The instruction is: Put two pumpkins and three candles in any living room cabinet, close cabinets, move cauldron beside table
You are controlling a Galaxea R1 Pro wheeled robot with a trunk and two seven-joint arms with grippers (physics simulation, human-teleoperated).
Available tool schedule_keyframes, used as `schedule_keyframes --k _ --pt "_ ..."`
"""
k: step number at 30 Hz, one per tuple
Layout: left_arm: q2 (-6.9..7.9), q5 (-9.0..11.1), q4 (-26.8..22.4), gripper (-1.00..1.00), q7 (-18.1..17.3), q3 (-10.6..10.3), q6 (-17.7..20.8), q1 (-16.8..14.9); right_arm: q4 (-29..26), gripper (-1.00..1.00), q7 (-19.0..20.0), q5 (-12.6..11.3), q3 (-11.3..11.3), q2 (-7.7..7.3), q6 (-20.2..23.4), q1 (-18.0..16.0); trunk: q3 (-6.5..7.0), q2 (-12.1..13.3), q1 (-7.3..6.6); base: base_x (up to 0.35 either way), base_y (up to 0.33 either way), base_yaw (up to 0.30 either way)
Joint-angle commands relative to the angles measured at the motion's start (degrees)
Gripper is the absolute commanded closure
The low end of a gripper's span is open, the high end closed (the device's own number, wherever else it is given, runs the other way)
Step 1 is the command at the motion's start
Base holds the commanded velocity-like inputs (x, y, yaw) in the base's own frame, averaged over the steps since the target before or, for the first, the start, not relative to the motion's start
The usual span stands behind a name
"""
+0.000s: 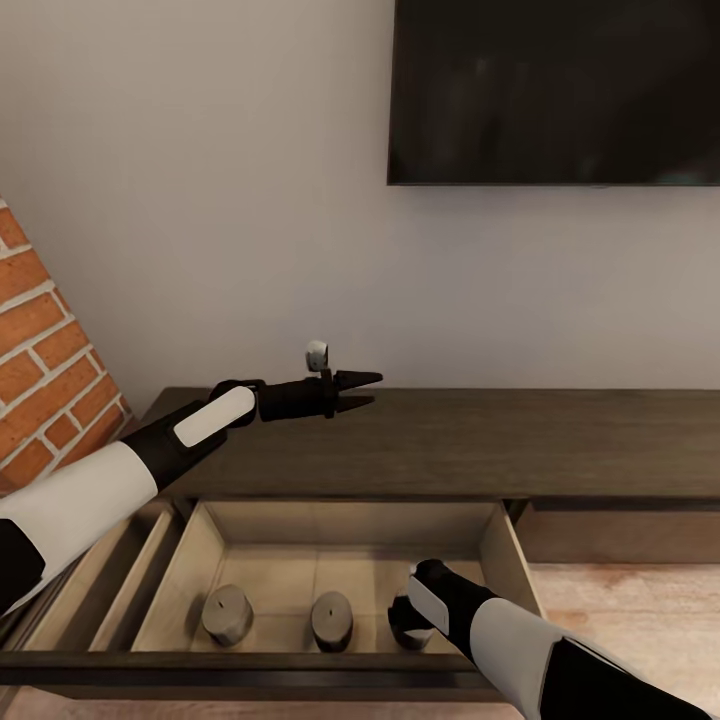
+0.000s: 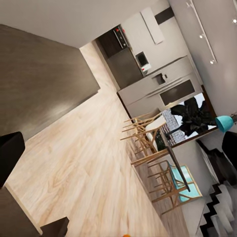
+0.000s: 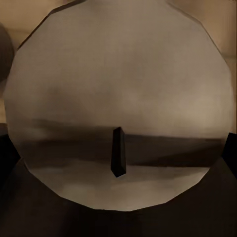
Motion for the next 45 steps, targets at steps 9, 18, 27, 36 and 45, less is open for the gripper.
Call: schedule_keyframes --k 9,18,27,36,45 --pt "0.08 0.0 0.0 -1.0 0.0 0.0 0.0 0.0 0.0 1.0 -0.1 0.3 0.1 -0.08 -1.0 0.0 -1.62 -3.6 1.98 0.0 0.0 0.0" --pt "0.09 0.0 0.0 -1.0 0.0 0.0 0.0 0.0 0.0 1.0 -0.1 0.3 0.1 -0.08 -1.1 0.0 -2.88 -6.4 3.52 0.0 0.0 0.0" --pt "0.26 0.0 0.1 -1.0 0.0 0.0 0.0 0.0 0.0 -1.0 -0.3 0.3 0.0 -0.07 -1.1 0.0 -2.88 -6.4 3.52 0.0 0.0 0.0" --pt "0.26 0.0 0.0 -1.0 0.0 0.0 0.0 0.0 0.0 -1.0 -0.3 0.2 0.0 -0.08 -1.1 0.0 -2.88 -6.4 3.52 0.0 0.0 0.0" --pt "0.26 0.0 0.1 -1.0 0.0 0.0 0.0 0.0 -1.3 -1.0 0.2 0.2 0.0 -0.1 -0.9 0.0 -2.88 -6.4 3.52 0.0 0.0 0.0"
